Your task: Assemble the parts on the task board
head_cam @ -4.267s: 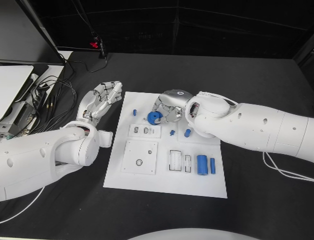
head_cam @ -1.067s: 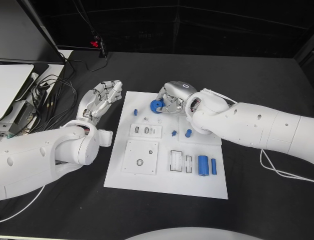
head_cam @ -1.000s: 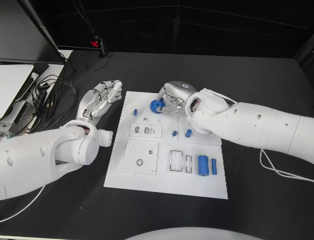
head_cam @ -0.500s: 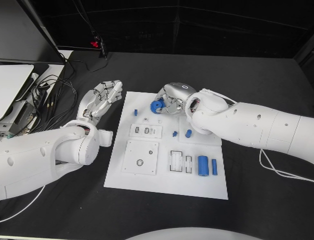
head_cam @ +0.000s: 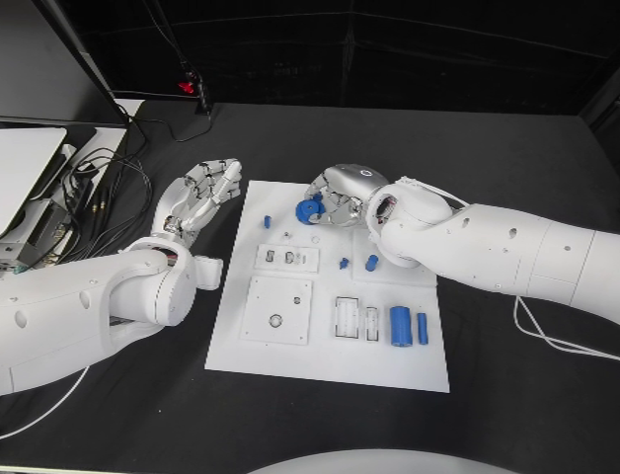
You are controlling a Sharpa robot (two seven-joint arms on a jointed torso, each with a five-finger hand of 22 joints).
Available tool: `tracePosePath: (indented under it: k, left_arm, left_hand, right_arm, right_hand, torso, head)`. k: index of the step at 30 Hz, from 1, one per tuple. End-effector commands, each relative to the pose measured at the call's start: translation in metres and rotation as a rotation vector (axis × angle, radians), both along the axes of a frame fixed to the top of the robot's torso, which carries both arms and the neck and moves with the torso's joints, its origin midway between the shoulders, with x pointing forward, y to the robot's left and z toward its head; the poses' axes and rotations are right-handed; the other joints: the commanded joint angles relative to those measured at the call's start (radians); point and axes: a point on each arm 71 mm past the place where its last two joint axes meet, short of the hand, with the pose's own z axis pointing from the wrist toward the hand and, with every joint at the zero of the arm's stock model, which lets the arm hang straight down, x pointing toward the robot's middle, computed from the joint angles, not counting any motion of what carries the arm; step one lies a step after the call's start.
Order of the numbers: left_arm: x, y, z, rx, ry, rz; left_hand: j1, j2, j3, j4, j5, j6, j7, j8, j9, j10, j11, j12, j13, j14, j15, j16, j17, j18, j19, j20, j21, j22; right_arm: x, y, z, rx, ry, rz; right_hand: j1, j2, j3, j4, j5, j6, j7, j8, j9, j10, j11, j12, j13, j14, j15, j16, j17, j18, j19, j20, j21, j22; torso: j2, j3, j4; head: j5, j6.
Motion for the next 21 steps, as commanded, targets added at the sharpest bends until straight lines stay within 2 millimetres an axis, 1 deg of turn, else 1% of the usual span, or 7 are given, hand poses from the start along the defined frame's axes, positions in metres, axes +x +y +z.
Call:
tracePosePath:
  k: [1,4,9,11,14,18,21]
  left_arm:
    - [-0.006,-0.002,0.017,-0.044,-0.239,-0.040]
    - [-0.006,-0.002,0.017,-0.044,-0.239,-0.040]
    - [-0.006,-0.002,0.017,-0.043,-0.238,-0.040]
    - [-0.006,-0.002,0.017,-0.043,-0.238,-0.040]
    - [-0.006,-0.002,0.017,-0.044,-0.237,-0.042]
    - [-0.006,-0.002,0.016,-0.044,-0.237,-0.042]
    - [-0.006,-0.002,0.016,-0.044,-0.237,-0.042]
  left_hand:
    - [0.007,0.000,-0.004,0.000,0.006,0.005,0.160,0.006,-0.001,0.007,0.000,0.004,0.000,-0.001,0.004,0.004,0.001,0.004,-0.007,0.000,0.005,0.001]
    - [0.007,0.000,-0.004,0.000,0.006,0.005,0.160,0.006,-0.001,0.007,0.000,0.004,0.000,-0.001,0.004,0.004,0.001,0.004,-0.007,0.000,0.005,0.001]
    - [0.007,0.001,-0.004,0.000,0.006,0.005,0.160,0.006,-0.002,0.007,0.000,0.004,0.000,-0.001,0.004,0.004,0.001,0.004,-0.007,0.000,0.005,0.001]
    - [0.007,0.001,-0.004,0.000,0.006,0.005,0.160,0.006,-0.002,0.007,0.000,0.004,0.000,-0.001,0.004,0.004,0.001,0.004,-0.007,0.000,0.005,0.001]
    - [0.007,0.001,-0.004,0.000,0.006,0.005,0.160,0.006,-0.002,0.007,0.000,0.004,0.000,-0.001,0.004,0.004,0.001,0.004,-0.007,0.000,0.005,0.001]
    - [0.007,0.001,-0.004,0.000,0.006,0.005,0.160,0.006,-0.002,0.007,0.000,0.004,0.000,-0.001,0.004,0.004,0.001,0.004,-0.007,0.000,0.005,0.001]
    - [0.007,0.001,-0.004,0.000,0.006,0.005,0.160,0.006,-0.002,0.007,0.000,0.004,0.000,-0.001,0.004,0.004,0.001,0.004,-0.007,0.000,0.005,0.001]
  right_arm:
    - [-0.002,0.002,0.006,0.035,-0.060,0.030]
    - [-0.004,0.001,0.008,0.052,-0.082,0.038]
    - [-0.006,0.000,0.012,0.087,-0.117,0.054]
    - [-0.007,0.000,0.014,0.107,-0.133,0.061]
    - [-0.008,-0.001,0.016,0.136,-0.157,0.073]
    - [-0.009,-0.002,0.018,0.155,-0.175,0.080]
    - [-0.010,-0.003,0.019,0.171,-0.187,0.086]
  right_hand:
    - [-0.004,-0.002,-0.003,0.005,-0.002,0.016,0.007,0.007,0.002,0.107,0.013,0.003,0.263,0.104,0.007,0.002,0.263,-0.007,0.104,-0.001,0.003,0.263]
    - [-0.005,-0.003,-0.005,0.007,-0.002,0.019,0.011,0.007,0.002,0.107,0.017,0.003,0.263,0.104,0.009,0.002,0.263,-0.007,0.104,0.001,0.003,0.263]
    - [-0.008,-0.011,-0.012,0.012,-0.004,0.010,0.019,-0.002,-0.002,0.107,0.025,0.003,0.263,0.104,0.017,0.002,0.263,-0.007,0.104,0.008,0.003,0.263]
    - [-0.011,-0.015,-0.018,0.014,-0.005,-0.002,0.020,-0.010,-0.006,0.107,0.027,0.003,0.263,0.104,0.020,0.002,0.263,-0.007,0.104,0.011,0.003,0.263]
    - [-0.011,-0.016,-0.020,0.015,-0.005,-0.007,0.020,-0.014,-0.007,0.107,0.027,0.003,0.263,0.104,0.020,0.002,0.263,-0.007,0.104,0.012,0.003,0.263]
    - [-0.012,-0.014,-0.022,0.016,-0.004,0.006,0.022,-0.009,-0.005,0.107,0.029,0.003,0.263,0.104,0.022,0.002,0.263,-0.007,0.104,0.014,0.003,0.263]
    - [-0.014,-0.007,-0.022,0.017,-0.004,0.032,0.020,0.000,-0.001,0.107,0.028,0.003,0.263,0.104,0.022,0.002,0.263,-0.007,0.104,0.017,0.003,0.263]
  torso:
    - [0.000,0.0003,-0.0005]
    - [0.000,-0.0001,0.0005]
    - [0.000,0.0001,-0.0004]
    - [0.000,0.0001,-0.0004]
    - [0.000,0.0001,-0.0002]
    - [0.000,0.0003,0.0003]
    - [0.000,-0.0004,0.0007]
  head:
    - [-0.001,0.001]
    - [-0.001,0.002]
    - [-0.002,0.001]
    - [-0.002,0.001]
    - [-0.003,0.000]
    - [-0.003,0.000]
    - [-0.005,0.000]
